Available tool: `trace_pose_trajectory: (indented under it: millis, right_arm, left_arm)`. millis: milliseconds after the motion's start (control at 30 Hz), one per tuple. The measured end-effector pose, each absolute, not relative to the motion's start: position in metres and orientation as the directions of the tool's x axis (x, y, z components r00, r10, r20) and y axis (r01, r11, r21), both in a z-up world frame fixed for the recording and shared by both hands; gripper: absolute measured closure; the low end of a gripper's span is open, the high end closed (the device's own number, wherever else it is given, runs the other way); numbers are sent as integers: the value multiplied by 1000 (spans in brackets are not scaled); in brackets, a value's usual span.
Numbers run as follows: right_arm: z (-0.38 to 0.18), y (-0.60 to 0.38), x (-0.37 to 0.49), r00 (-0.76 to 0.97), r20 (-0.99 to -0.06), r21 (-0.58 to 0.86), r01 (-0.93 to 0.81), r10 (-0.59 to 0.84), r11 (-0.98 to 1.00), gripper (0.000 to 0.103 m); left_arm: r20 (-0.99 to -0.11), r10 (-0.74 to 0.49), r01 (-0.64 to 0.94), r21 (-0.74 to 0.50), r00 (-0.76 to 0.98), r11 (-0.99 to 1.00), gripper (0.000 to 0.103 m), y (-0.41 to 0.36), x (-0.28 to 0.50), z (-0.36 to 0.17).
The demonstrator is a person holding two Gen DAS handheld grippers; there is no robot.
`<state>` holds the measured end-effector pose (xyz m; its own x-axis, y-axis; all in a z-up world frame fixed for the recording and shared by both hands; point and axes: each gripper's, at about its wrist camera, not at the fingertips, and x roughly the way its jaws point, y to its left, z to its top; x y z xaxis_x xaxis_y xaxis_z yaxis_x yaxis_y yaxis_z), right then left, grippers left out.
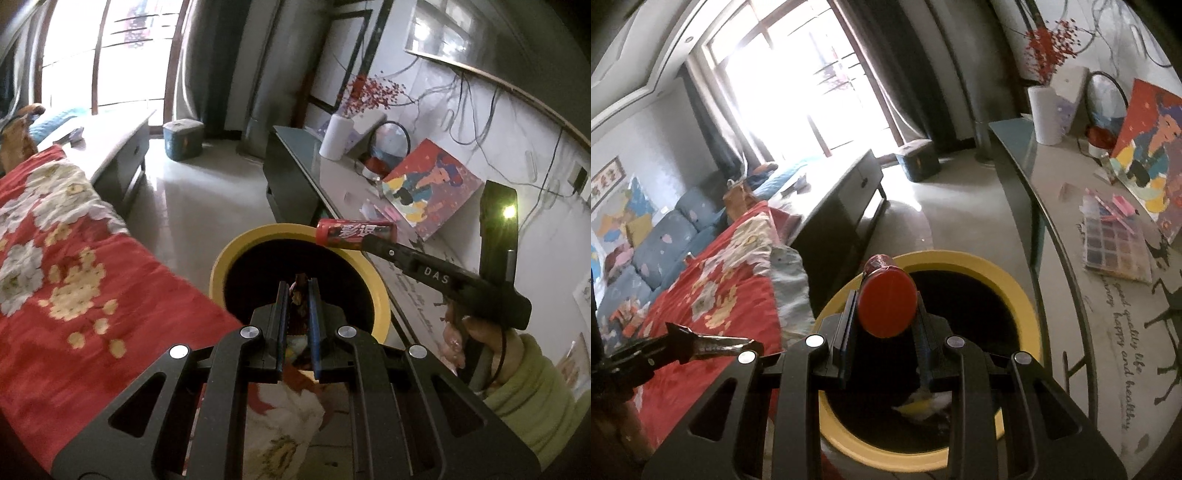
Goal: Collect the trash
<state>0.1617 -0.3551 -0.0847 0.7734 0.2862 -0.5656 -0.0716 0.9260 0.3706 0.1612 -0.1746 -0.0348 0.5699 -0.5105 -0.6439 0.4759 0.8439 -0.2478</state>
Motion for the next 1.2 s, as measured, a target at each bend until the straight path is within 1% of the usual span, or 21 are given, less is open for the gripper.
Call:
trace_pose_trajectory:
  millis: [200, 300, 333, 367, 400, 433, 467, 500, 533, 567, 600, 633, 667, 733, 767, 800, 1000, 1200]
  right_arm:
    - [-92, -367, 162, 768, -575, 396, -42, 283, 917, 76]
    - [-96, -372, 163, 761, -581, 407, -34, 287, 913, 74]
    - [-97, -373, 163, 760, -586, 409, -23, 282, 912, 69]
    - [-98, -375, 163, 760, -588, 411, -13, 276, 912, 57]
    - [-100, -377, 162, 758, -594, 414, 2, 269, 910, 46]
    - [-102, -378, 160, 756, -600, 412, 11, 262, 911, 43]
    - [-103, -378, 159, 755, -604, 408, 17, 255, 913, 42]
    - [-103, -378, 158, 753, -608, 403, 18, 252, 915, 41]
    - [-104, -378, 155, 750, -615, 390, 19, 245, 921, 40]
    - [-104, -379, 153, 750, -618, 381, 23, 236, 924, 36]
    - [-104, -380, 150, 750, -622, 371, 28, 226, 928, 34]
    - [-103, -380, 145, 751, -625, 355, 32, 212, 934, 33]
    - [-102, -380, 143, 752, -626, 348, 34, 206, 937, 31]
    - [-99, -379, 134, 757, -626, 328, 36, 189, 944, 27]
    - [-98, -379, 130, 760, -624, 320, 37, 181, 947, 24]
    - [-95, -377, 125, 765, -622, 305, 38, 169, 952, 21]
    - [-78, -355, 101, 798, -585, 266, 21, 144, 964, 10]
    - [-63, -317, 85, 820, -545, 236, -50, 175, 970, 7]
  left_arm:
    - [-657, -513, 498, -233, 553, 835, 97, -196, 168, -42]
    - [-665, -511, 502, -229, 544, 834, 97, -204, 173, -47]
    - [-668, -510, 502, -229, 542, 834, 97, -205, 175, -49]
    - [-674, -508, 501, -229, 537, 834, 96, -208, 178, -51]
    - [-682, -507, 499, -234, 527, 834, 90, -211, 181, -54]
    - [-686, -506, 496, -237, 524, 835, 84, -212, 182, -55]
    - [-688, -504, 492, -239, 523, 837, 68, -212, 183, -57]
    - [-685, -508, 493, -244, 522, 835, 56, -212, 184, -58]
    - [-684, -508, 492, -244, 523, 836, 53, -212, 184, -58]
    - [-685, -506, 491, -243, 524, 837, 45, -212, 184, -59]
    - [-688, -503, 486, -244, 523, 839, 34, -211, 185, -60]
    - [-690, -499, 480, -245, 524, 842, 27, -210, 185, -60]
    - [-690, -496, 471, -249, 526, 846, 17, -208, 185, -60]
    - [-688, -498, 467, -254, 529, 847, 15, -204, 184, -58]
    - [-687, -489, 461, -247, 536, 852, 12, -201, 182, -57]
    - [-687, -480, 456, -236, 546, 858, 11, -199, 180, -55]
    - [-669, -444, 419, -212, 596, 883, 11, -177, 168, -41]
    - [-639, -398, 355, -202, 658, 913, 11, -142, 152, -26]
